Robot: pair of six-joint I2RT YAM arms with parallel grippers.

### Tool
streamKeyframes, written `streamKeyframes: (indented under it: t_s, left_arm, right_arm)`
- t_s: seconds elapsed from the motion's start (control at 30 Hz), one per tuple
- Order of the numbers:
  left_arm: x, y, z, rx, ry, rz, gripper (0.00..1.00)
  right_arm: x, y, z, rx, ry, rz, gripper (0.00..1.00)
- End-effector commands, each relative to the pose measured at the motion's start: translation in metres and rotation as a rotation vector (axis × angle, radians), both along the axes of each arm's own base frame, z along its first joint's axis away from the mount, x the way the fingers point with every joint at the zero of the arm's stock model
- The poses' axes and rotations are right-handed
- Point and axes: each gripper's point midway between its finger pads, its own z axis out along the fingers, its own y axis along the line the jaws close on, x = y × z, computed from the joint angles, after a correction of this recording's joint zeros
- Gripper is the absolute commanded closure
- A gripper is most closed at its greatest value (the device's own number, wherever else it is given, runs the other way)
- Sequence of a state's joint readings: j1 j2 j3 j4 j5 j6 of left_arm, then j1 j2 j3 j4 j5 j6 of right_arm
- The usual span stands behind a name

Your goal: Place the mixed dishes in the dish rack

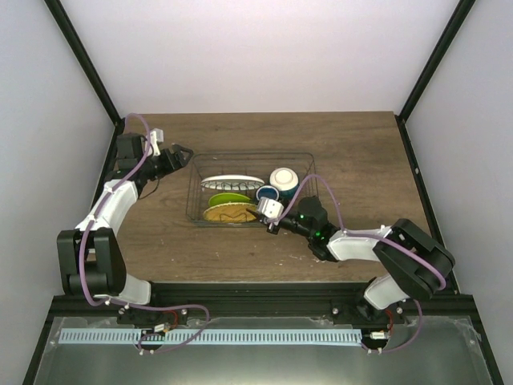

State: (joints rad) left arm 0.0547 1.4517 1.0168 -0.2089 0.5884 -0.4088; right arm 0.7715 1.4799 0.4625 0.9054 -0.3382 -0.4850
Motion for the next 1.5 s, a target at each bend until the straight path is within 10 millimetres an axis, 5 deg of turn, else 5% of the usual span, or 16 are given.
streamKeyframes:
  t_s: [0.0,0.17,0.3,0.5,0.7,0.87,1.0,1.27,1.47]
  left_arm:
    - [0.0,0.0,0.008,-0.01,-0.041,-0.01,0.09]
    - [-0.002,-0.001,0.015,-0.014,-0.049,-0.016,0.09]
    - [-0.005,0.003,0.043,0.005,-0.107,0.009,0.09]
    - [0.001,0.015,0.08,0.029,-0.143,0.064,0.07]
    - [0.01,0.029,0.086,0.071,-0.154,0.096,0.06]
    - [0.014,0.05,0.071,0.128,-0.131,0.154,0.05]
    - [0.014,0.067,0.053,0.185,-0.114,0.229,0.05]
    - [0.018,0.08,0.033,0.215,-0.103,0.3,0.04]
    - [0.018,0.083,0.035,0.229,-0.109,0.308,0.03]
  right_arm:
    - [-0.005,0.01,0.023,0.041,-0.017,0.022,0.68]
    - [-0.009,0.005,0.04,0.049,-0.008,-0.036,0.47]
    - [0.0,-0.014,0.074,0.105,0.014,-0.154,0.01]
    - [0.082,-0.066,0.13,0.178,0.196,-0.446,0.0]
    - [0.175,-0.171,0.138,0.258,0.369,-0.749,0.0]
    - [0.223,-0.27,0.102,0.308,0.563,-1.003,0.0]
    - [0.226,-0.318,0.05,0.336,0.716,-1.121,0.0]
    - [0.223,-0.346,-0.005,0.298,0.808,-1.245,0.0]
    - [0.224,-0.346,-0.012,0.305,0.817,-1.239,0.0]
